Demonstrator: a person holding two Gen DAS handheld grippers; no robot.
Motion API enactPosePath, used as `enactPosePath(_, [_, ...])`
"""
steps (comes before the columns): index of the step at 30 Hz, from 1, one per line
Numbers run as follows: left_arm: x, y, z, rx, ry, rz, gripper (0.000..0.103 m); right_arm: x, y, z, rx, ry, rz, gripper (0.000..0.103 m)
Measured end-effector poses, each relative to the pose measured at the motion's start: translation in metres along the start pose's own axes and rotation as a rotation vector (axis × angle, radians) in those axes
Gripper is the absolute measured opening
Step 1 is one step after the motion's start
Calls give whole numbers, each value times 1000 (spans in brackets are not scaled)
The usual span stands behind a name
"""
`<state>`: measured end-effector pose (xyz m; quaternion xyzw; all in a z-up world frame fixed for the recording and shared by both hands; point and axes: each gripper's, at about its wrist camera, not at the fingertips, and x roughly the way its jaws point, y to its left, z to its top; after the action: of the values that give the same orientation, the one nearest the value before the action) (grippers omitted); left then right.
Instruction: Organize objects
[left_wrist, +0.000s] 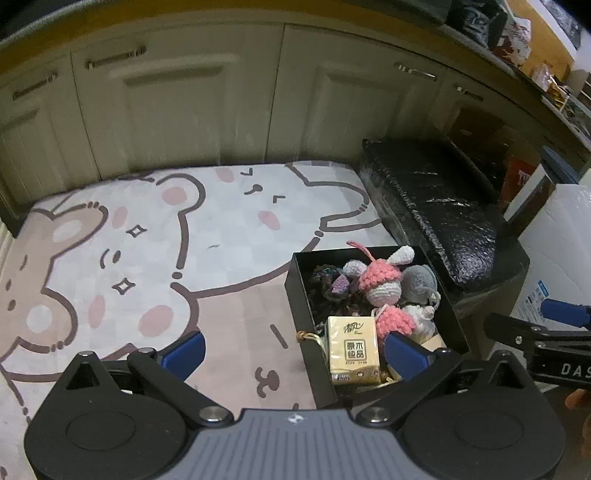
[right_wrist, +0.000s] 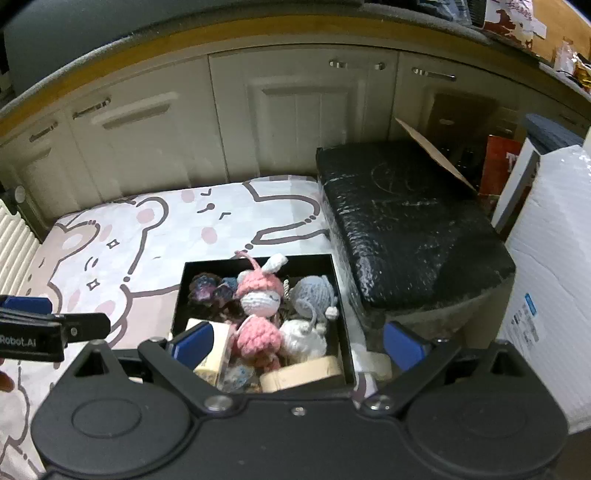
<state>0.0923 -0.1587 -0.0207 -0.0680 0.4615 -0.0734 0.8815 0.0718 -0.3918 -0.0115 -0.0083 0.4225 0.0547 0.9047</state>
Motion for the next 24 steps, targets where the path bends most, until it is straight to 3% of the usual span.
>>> enactPosePath(7, [-28, 0, -9, 15, -38, 2, 102, -27, 1, -14, 26, 16, -8, 100])
enactPosePath(21, [-69, -8, -37, 114, -90, 115, 102, -71, 8, -43, 19, -25, -21, 100])
enactPosePath(24, [-76, -8, -43, 121, -100, 105, 102, -77, 12, -48, 10, -29, -17, 100])
